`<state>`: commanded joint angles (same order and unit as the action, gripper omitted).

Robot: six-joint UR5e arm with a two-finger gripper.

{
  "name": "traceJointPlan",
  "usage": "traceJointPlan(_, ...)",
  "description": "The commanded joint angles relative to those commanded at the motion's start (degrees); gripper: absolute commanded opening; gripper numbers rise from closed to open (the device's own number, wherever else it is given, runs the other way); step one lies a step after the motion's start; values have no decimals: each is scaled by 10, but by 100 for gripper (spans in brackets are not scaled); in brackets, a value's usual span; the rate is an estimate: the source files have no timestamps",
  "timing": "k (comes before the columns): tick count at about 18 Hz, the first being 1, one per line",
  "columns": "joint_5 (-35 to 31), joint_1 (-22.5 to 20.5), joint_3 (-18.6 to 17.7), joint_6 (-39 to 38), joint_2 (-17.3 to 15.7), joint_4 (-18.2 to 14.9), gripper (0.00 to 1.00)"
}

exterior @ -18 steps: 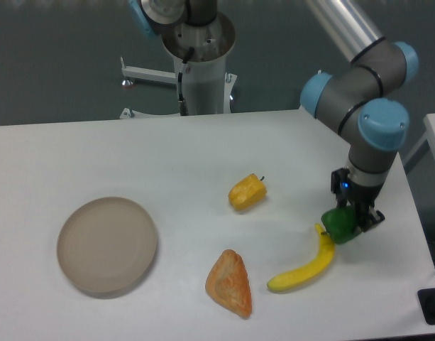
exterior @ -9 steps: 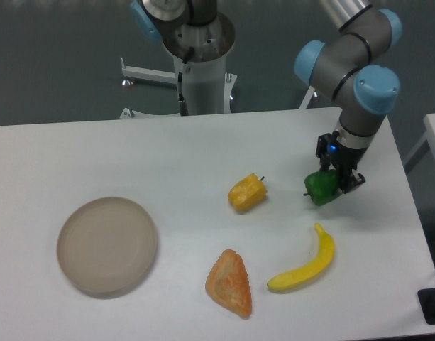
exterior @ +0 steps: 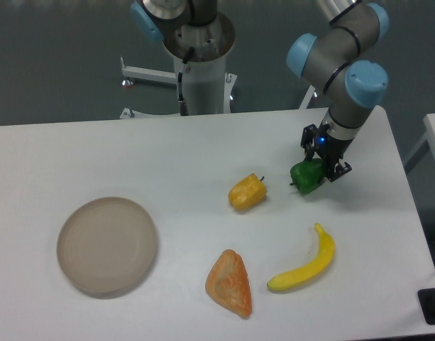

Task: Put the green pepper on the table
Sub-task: 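Lower the green pepper onto the table beside the yellow pepper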

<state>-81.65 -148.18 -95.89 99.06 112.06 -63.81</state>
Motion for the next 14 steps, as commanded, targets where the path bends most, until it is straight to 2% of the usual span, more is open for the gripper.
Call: traceJointPlan(14, 3, 1, 3, -12, 2, 0, 34)
